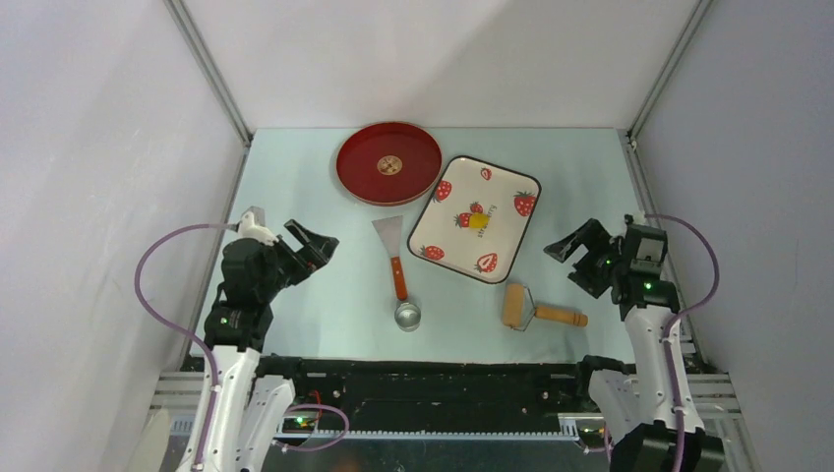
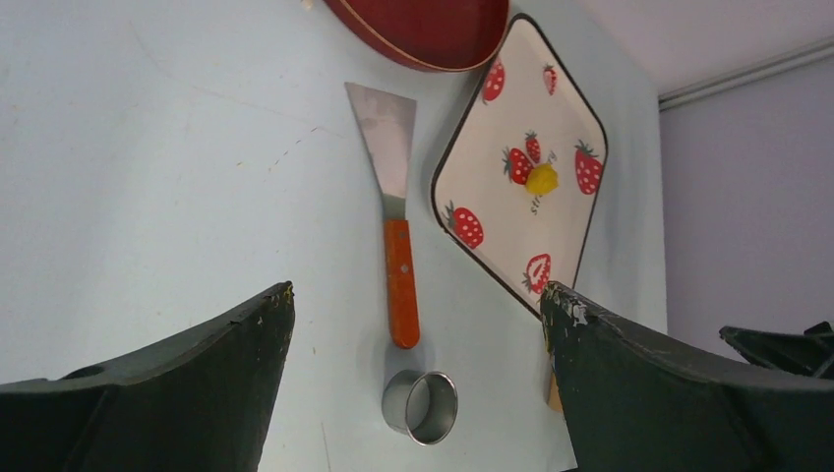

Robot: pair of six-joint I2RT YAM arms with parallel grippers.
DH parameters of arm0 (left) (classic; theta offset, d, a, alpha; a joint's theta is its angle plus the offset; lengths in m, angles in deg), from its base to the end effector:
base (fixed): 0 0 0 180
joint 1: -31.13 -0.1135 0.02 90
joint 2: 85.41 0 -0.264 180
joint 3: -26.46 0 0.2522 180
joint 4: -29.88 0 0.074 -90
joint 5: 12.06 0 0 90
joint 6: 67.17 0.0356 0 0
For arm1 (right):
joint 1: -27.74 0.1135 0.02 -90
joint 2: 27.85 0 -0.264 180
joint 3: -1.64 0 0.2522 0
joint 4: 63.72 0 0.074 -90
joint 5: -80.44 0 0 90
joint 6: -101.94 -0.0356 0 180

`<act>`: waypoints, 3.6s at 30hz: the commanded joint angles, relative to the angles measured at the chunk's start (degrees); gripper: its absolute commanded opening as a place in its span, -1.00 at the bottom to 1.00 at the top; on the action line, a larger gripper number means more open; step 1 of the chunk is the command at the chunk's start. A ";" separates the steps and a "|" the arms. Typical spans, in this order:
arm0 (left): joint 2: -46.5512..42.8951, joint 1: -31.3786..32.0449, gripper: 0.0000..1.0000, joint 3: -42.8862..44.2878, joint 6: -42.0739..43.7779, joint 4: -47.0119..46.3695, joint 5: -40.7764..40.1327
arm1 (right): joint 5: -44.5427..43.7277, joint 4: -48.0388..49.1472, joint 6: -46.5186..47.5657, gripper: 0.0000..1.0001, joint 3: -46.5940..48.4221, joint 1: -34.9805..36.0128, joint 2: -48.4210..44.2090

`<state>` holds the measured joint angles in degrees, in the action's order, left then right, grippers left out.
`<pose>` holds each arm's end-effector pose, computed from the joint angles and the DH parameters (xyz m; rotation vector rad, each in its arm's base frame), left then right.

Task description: Roll out the dumpling wrappers from the dough

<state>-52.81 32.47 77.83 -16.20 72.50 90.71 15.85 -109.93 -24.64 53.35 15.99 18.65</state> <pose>0.1356 -0.0110 0.2929 -0.5168 1.9733 -0.6709 0.1691 -0.0196 0.2583 0.7250 2.1924 0.7308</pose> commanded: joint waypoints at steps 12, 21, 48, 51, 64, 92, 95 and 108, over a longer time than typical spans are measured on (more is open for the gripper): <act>9.19 -0.73 0.97 2.38 0.16 3.67 3.09 | -17.93 -4.20 6.42 1.00 6.08 28.05 11.29; 17.22 4.92 0.97 11.97 5.59 13.50 -0.98 | -17.13 3.38 -1.32 1.00 12.58 47.75 26.70; 13.38 8.09 0.97 26.71 7.04 18.05 2.36 | -1.69 10.93 -12.78 -0.37 32.33 64.34 62.89; 13.24 8.07 0.97 26.73 7.18 18.11 2.59 | -1.95 9.63 -12.61 -0.50 35.68 65.12 64.52; 12.34 8.06 0.97 25.41 7.67 18.32 3.50 | -3.76 0.78 -11.36 -0.90 59.23 66.50 78.54; 12.44 8.14 0.97 20.33 5.99 18.86 6.78 | -8.07 -5.14 -6.26 0.20 56.08 53.09 65.33; 13.23 9.11 0.97 17.51 4.02 18.79 6.41 | -9.86 -6.14 -3.42 0.24 46.48 47.66 57.63; 32.57 28.81 0.92 17.63 -7.67 12.77 -0.91 | -9.79 -11.48 7.30 0.29 21.25 24.43 34.97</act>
<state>-26.52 56.34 92.64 -18.17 90.82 91.50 5.25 -119.22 -22.01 78.32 45.68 61.40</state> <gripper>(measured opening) 0.981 0.644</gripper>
